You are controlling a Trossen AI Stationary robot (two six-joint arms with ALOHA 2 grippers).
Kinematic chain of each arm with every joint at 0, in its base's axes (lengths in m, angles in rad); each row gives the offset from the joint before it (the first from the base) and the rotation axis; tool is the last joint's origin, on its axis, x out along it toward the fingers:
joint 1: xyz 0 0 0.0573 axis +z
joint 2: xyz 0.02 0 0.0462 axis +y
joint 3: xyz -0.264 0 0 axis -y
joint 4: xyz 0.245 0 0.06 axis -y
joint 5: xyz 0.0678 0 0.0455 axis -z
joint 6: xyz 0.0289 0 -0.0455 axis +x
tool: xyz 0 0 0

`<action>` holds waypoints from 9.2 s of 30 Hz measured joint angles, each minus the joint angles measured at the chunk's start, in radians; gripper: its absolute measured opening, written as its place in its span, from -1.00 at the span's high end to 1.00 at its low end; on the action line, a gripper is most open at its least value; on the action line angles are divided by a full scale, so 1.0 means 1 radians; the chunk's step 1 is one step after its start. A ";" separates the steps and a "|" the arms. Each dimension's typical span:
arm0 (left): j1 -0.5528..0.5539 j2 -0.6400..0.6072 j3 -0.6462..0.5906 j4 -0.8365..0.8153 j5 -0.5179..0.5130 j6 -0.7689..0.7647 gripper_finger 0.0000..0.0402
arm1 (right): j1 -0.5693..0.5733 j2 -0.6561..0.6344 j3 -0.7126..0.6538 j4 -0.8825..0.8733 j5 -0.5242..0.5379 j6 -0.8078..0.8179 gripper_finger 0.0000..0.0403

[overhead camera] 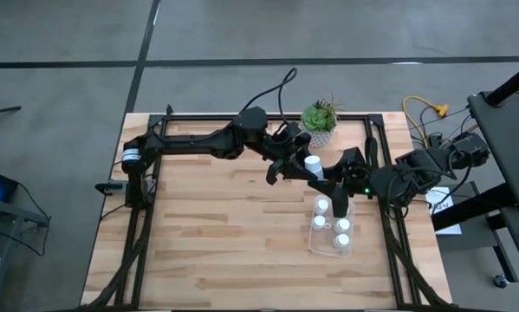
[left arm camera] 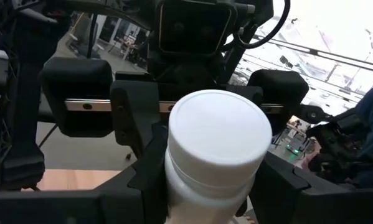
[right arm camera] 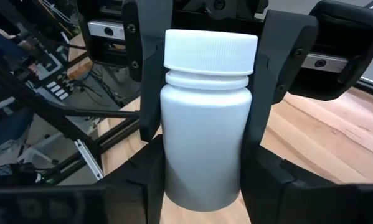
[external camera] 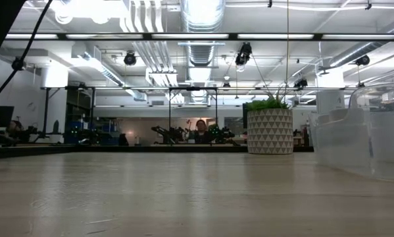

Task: Pick and place pill bottles into a basket
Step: Put the white medicine bottle into the transparent bin

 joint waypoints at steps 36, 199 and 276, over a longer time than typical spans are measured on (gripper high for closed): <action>0.061 -0.012 -0.001 0.002 0.058 -0.263 0.06 | 0.006 -0.139 0.001 -0.064 0.088 -0.046 0.28; -0.058 -0.006 -0.077 0.020 0.456 -0.451 0.48 | 0.005 -0.129 0.051 -0.020 -0.439 -0.527 -0.72; -0.026 -0.162 -0.080 -0.090 -0.309 0.025 -0.43 | -0.026 0.070 0.051 -0.520 -0.679 -0.282 0.30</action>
